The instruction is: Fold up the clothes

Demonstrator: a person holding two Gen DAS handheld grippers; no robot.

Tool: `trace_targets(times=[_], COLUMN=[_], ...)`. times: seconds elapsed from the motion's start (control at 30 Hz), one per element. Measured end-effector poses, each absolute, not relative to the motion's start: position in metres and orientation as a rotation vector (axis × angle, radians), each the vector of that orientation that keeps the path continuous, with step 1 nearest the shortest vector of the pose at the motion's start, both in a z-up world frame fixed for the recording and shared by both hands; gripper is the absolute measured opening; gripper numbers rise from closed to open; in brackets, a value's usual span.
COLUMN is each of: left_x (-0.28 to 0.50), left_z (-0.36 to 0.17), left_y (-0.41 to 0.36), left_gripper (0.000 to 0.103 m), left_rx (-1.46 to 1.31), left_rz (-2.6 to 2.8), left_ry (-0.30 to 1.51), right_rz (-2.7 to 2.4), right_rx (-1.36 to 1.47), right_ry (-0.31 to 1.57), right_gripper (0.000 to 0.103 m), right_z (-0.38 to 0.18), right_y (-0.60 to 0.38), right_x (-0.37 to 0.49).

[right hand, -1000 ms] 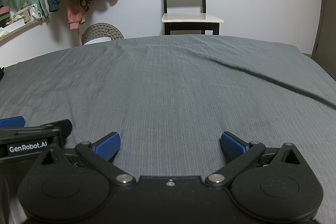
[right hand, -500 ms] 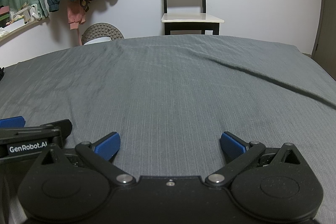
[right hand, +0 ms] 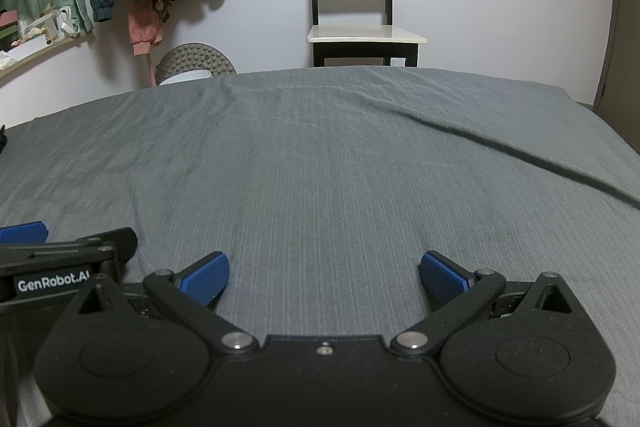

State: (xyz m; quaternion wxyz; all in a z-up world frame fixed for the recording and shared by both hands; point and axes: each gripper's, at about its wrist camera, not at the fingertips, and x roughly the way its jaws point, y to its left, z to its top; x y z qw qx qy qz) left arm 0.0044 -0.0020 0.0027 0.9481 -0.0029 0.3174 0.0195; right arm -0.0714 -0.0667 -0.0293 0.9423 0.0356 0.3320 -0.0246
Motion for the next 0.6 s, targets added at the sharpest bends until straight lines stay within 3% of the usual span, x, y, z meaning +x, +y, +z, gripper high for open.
trace_targets(times=[0.6], left_x=[0.0044], left_z=[0.0041], left_y=[-0.0028], left_gripper=[0.103], left_rx=[-0.002], left_rz=[0.037], left_ry=[0.652], right_rz=[-0.049], right_rx=[0.074], right_ry=[0.677], right_gripper=[0.103], right_z=[-0.0298], right_y=[-0.0667], right_x=[-0.0716])
